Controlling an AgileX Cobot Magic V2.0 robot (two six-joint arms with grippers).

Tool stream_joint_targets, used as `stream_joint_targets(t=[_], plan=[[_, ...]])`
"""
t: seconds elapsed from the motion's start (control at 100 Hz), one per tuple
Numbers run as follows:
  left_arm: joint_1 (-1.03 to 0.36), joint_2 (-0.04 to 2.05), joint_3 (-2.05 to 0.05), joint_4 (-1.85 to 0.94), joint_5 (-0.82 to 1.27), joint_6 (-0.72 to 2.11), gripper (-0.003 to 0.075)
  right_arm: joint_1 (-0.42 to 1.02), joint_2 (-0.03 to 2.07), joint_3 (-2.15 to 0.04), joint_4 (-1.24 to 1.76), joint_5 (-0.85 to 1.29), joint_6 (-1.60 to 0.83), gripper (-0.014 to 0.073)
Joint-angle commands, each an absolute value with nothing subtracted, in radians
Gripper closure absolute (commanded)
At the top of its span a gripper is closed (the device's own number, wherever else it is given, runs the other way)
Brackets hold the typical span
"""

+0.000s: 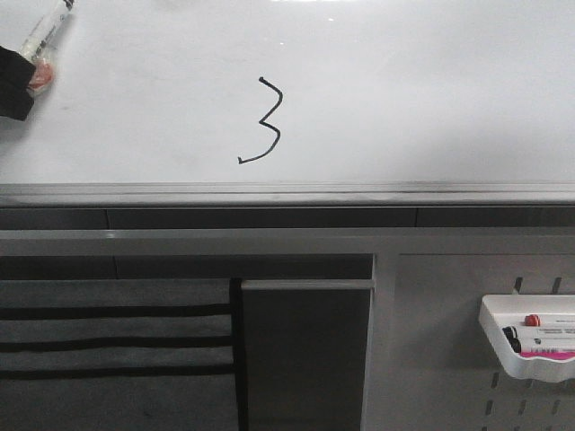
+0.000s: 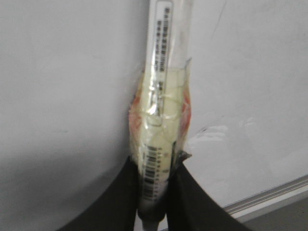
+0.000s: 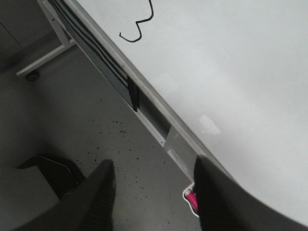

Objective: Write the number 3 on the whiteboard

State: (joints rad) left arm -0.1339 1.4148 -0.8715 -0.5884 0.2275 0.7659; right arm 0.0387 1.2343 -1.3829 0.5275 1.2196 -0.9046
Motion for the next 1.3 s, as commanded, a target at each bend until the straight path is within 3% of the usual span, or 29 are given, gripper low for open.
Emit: stream_joint_targets(t=[0.0, 0.23, 0.54, 0.8, 1.01, 1.231, 1.291], plan=[[-0.132, 1.386, -0.899, -0.61, 0.173, 0.757, 0.0676, 0.034, 1.208, -1.404, 0.57, 1.181, -0.902, 0.0263], [-0.132, 1.386, -0.899, -0.61, 0.199, 0.757, 0.0622, 0.034, 1.208, -1.404, 0.577, 1.181, -0.902, 0.0263], [-0.131, 1.386, -0.908, -0.614, 0.205, 0.757, 0.038, 0.034, 1.208, -1.406, 0.579, 1.172, -0.863, 0.0263], [-0.073, 1.217, -0.977, -0.499, 0.477, 0.688, 0.0377, 0.034, 1.128, -1.398, 0.433, 1.113, -0.475, 0.027], [-0.058, 0.981, -0.978, -0.112, 0.683, 0.327, 0.0387, 0.034, 0.964, -1.202, 0.347, 0.897, -0.291, 0.027], [-0.058, 0.739, -0.822, -0.048, 0.569, 0.21, 0.0389, 0.034, 0.78, -0.884, 0.339, 0.646, -0.246, 0.0274], [-0.058, 0.673, -0.742, -0.091, 0.497, 0.21, 0.0389, 0.034, 0.735, -0.8, 0.339, 0.585, -0.246, 0.0313]])
